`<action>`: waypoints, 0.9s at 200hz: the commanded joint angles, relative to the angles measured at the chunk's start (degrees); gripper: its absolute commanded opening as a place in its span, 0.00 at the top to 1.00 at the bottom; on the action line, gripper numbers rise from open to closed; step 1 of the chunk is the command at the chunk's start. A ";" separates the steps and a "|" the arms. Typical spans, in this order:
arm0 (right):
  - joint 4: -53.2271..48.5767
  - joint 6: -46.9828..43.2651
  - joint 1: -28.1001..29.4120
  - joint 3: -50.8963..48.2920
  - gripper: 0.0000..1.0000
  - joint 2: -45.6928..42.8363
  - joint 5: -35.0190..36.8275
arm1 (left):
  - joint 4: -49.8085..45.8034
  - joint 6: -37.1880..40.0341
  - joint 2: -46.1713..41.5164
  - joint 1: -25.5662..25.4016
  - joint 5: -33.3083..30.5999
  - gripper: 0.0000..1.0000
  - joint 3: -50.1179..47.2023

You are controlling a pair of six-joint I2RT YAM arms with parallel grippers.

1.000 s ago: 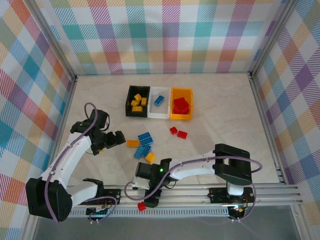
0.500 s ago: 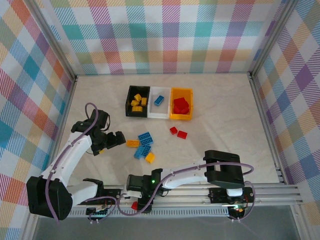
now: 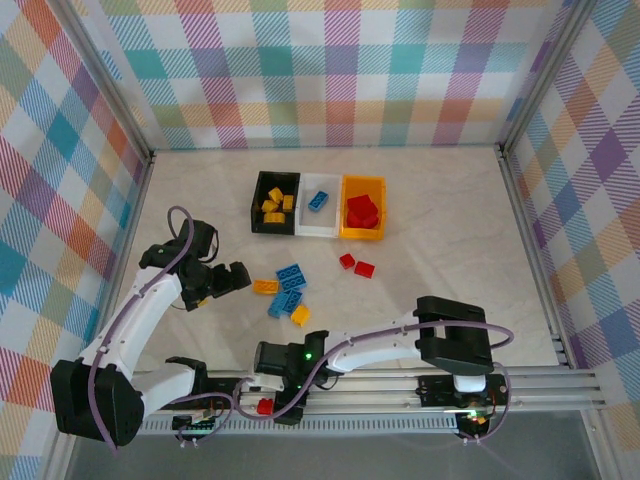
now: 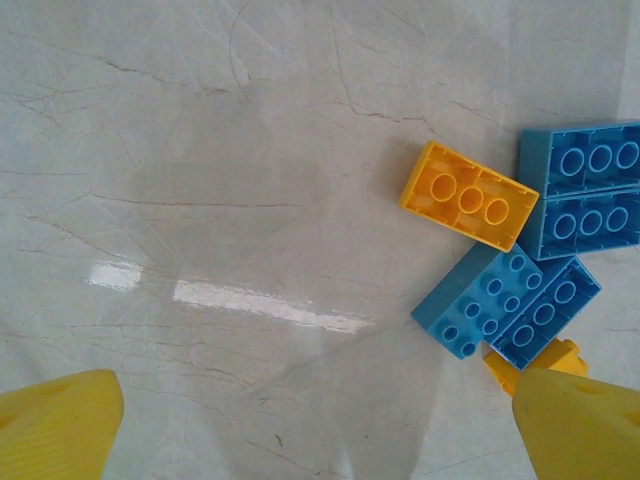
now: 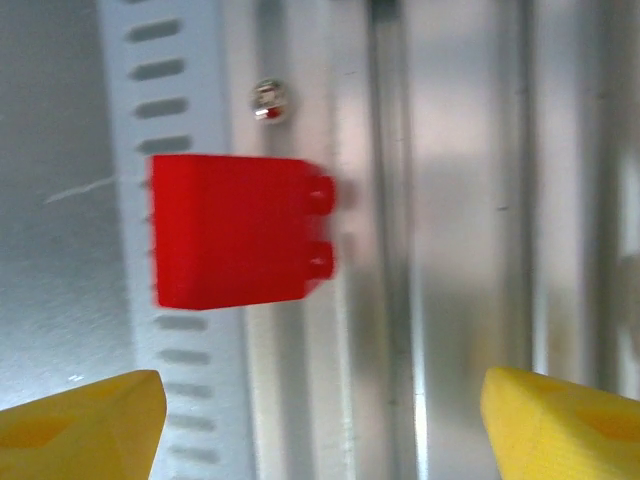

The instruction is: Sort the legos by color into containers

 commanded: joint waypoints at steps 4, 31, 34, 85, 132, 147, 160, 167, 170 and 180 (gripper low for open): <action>-2.45 -2.34 0.47 3.26 0.18 1.39 -3.99 | -2.14 -0.43 -0.47 0.63 -0.51 0.00 -0.31; -0.88 -1.84 0.69 6.52 0.19 4.85 -4.20 | -2.36 -0.49 -0.69 0.64 -0.46 0.00 -0.29; -0.68 -1.75 0.74 6.79 0.19 5.21 -3.86 | -2.40 -0.50 -0.66 0.64 -0.54 0.00 -0.34; 0.51 -0.85 0.07 10.12 0.23 10.49 0.15 | -2.58 -0.52 -0.35 0.73 -0.73 0.00 -0.09; -0.20 -0.65 -2.10 10.66 0.44 12.08 0.44 | -2.58 -0.52 -0.07 1.12 -0.97 0.00 -0.09; 0.19 -0.73 -2.75 9.74 0.51 11.57 0.17 | -2.49 -0.53 0.32 1.30 -0.99 0.00 -0.12; 0.32 -1.02 -3.12 9.21 0.57 11.28 -0.12 | -2.38 -0.44 0.75 1.46 -0.88 0.00 -0.11; 0.42 -1.11 -3.28 9.14 0.59 11.19 -0.27 | -2.31 -0.45 0.95 1.52 -0.75 0.00 -0.10; 0.46 -1.17 -3.36 9.02 0.60 11.19 -0.37 | -2.19 -0.50 1.02 1.55 -0.77 0.00 -0.08; 0.69 -1.29 -3.50 8.98 0.61 11.15 -0.34 | -2.14 -0.42 1.28 1.69 -0.60 0.00 -0.17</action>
